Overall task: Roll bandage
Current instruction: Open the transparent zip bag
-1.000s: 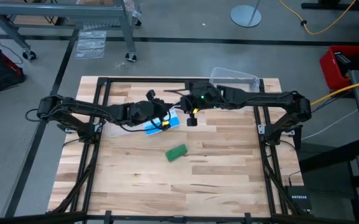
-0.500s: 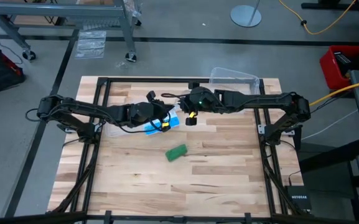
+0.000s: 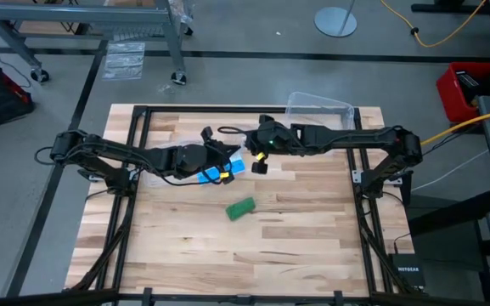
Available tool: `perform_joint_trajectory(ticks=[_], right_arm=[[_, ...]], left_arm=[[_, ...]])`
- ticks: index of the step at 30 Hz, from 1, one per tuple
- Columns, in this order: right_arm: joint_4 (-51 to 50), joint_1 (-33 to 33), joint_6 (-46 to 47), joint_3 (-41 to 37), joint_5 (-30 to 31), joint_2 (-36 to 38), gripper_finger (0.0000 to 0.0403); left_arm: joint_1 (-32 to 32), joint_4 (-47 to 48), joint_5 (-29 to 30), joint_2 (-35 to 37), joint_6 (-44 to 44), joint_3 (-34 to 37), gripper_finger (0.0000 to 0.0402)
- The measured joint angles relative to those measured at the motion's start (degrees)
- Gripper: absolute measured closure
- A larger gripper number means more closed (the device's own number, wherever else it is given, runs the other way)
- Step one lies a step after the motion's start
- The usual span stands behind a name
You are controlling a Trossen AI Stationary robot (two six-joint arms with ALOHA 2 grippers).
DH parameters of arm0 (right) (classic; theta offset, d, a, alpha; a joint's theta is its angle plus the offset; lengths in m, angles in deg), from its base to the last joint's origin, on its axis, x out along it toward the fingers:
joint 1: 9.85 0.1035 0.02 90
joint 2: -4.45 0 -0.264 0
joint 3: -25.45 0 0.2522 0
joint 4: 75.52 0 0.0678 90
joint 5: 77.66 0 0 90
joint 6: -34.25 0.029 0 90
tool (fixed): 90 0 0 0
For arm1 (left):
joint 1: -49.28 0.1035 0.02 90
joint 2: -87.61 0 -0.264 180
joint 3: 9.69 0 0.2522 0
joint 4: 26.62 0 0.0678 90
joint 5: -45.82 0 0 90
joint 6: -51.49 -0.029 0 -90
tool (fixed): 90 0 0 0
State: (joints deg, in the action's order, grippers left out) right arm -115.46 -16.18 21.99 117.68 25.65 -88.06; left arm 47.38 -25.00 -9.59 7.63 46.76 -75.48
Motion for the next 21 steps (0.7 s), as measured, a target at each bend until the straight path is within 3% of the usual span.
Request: perform_joint_trajectory(ticks=[6,16,21], right_arm=[[-2.5,0.0,4.7,0.0,-2.9,-1.6,0.0363],[-2.7,0.0,8.2,0.0,-19.7,-4.3,0.0363],[-1.2,0.0,7.9,0.0,-21.7,-3.8,0.0363]], left_arm=[[0.0,-0.5,0.6,0.0,0.4,0.0,0.0401],[0.0,1.2,0.6,-1.7,1.0,0.0,0.0401],[-0.3,3.2,0.7,-3.0,2.6,0.0,0.0401]])
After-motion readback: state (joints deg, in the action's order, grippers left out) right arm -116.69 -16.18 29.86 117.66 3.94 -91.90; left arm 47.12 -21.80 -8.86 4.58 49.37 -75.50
